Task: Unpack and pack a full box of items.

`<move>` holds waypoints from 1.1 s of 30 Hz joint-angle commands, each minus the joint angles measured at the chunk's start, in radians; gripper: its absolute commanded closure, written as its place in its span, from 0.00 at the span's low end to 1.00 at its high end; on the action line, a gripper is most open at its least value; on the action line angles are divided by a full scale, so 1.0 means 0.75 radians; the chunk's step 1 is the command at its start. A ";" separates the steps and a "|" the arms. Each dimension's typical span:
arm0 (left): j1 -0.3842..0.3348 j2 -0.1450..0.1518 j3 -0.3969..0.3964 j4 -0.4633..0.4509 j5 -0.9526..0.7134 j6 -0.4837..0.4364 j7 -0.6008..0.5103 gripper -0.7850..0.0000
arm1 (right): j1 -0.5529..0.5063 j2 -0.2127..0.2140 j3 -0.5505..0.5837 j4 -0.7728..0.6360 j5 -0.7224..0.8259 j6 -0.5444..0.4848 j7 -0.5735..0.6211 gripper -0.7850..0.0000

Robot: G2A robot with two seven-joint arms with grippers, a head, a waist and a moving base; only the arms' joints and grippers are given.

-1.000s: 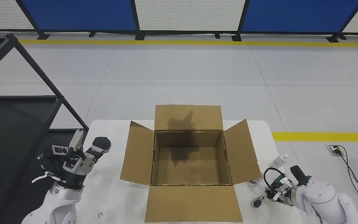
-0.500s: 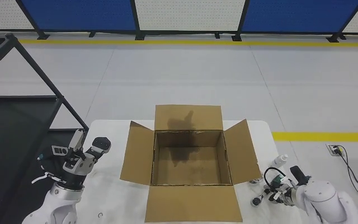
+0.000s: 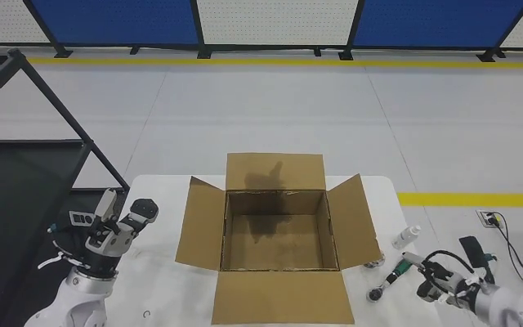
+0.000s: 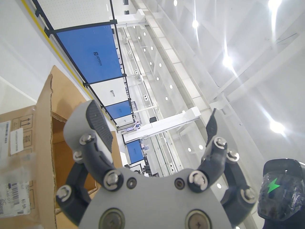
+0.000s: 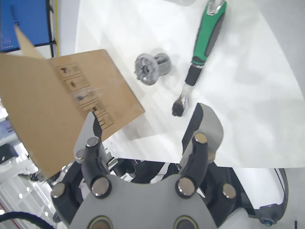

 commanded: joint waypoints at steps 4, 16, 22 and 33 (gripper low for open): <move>0.037 0.010 -0.069 -0.015 -0.040 0.000 -0.132 0.00 | -0.028 0.001 0.033 -0.030 0.057 -0.065 0.013 0.00; 0.086 0.017 -0.115 -0.028 -0.064 0.002 -0.222 0.00 | -0.040 -0.002 0.001 -0.029 0.098 -0.107 -0.032 0.00; 0.061 0.018 -0.071 -0.022 -0.032 0.043 -0.203 0.00 | -0.079 -0.003 0.049 -0.161 0.241 -0.236 -0.115 0.00; 0.053 0.018 -0.063 0.002 -0.074 0.027 -0.172 0.00 | -0.192 0.047 0.084 -0.354 -0.136 0.062 -0.019 0.00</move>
